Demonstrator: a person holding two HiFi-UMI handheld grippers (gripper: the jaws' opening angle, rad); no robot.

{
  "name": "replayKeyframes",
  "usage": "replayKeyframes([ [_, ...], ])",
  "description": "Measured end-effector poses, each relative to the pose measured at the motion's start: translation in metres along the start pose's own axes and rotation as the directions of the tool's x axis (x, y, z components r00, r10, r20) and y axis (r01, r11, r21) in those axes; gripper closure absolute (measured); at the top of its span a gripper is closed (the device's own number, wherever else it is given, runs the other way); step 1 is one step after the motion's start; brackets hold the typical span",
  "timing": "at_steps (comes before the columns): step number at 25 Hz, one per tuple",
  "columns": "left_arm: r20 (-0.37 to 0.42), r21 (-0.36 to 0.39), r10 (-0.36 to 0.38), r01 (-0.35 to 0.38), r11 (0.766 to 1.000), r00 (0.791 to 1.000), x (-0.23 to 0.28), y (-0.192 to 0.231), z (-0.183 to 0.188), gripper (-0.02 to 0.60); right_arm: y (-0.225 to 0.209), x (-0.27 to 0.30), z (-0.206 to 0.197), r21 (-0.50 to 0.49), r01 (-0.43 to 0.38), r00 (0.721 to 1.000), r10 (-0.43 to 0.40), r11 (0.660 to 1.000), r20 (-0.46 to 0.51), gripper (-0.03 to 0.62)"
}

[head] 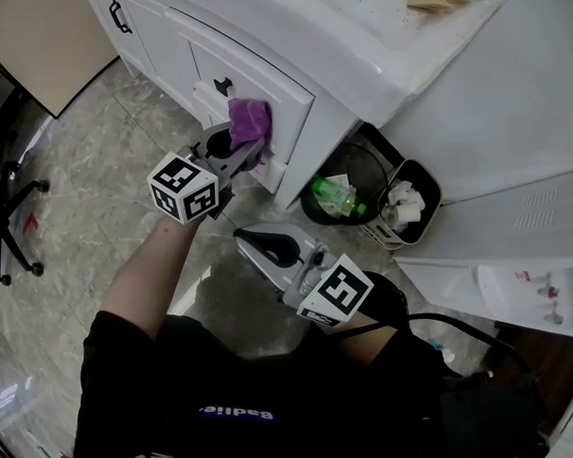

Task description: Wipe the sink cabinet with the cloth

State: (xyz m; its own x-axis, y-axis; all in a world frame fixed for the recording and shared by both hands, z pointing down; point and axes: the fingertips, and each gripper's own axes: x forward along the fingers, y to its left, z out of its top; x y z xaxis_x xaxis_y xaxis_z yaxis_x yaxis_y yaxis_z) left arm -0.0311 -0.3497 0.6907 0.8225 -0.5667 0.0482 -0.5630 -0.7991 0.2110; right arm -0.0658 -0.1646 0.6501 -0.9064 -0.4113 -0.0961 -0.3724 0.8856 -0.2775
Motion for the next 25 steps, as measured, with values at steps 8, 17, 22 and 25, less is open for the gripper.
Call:
replayKeyframes([
  [8,0.013,0.031,0.039,-0.039,0.999,0.999,-0.004,-0.003,-0.01,0.497,0.002,-0.005,0.023,-0.066,0.01,0.998,-0.007,0.998,0.058,0.597],
  [17,0.064,0.068,-0.005,0.0,0.998,0.998,-0.022,-0.039,0.05,0.497,0.017,-0.014,0.047,-0.09,-0.013,0.99,0.026,0.996,0.142,0.597],
  [22,0.142,0.156,-0.075,0.053,0.986,0.987,-0.025,-0.075,0.13,0.497,0.022,-0.014,0.048,-0.085,-0.032,0.988,0.044,0.996,0.149,0.597],
  [25,0.144,0.172,-0.096,0.071,0.983,0.985,-0.017,-0.084,0.143,0.497,0.023,-0.012,0.047,-0.087,-0.036,0.989,0.048,0.996,0.143,0.597],
])
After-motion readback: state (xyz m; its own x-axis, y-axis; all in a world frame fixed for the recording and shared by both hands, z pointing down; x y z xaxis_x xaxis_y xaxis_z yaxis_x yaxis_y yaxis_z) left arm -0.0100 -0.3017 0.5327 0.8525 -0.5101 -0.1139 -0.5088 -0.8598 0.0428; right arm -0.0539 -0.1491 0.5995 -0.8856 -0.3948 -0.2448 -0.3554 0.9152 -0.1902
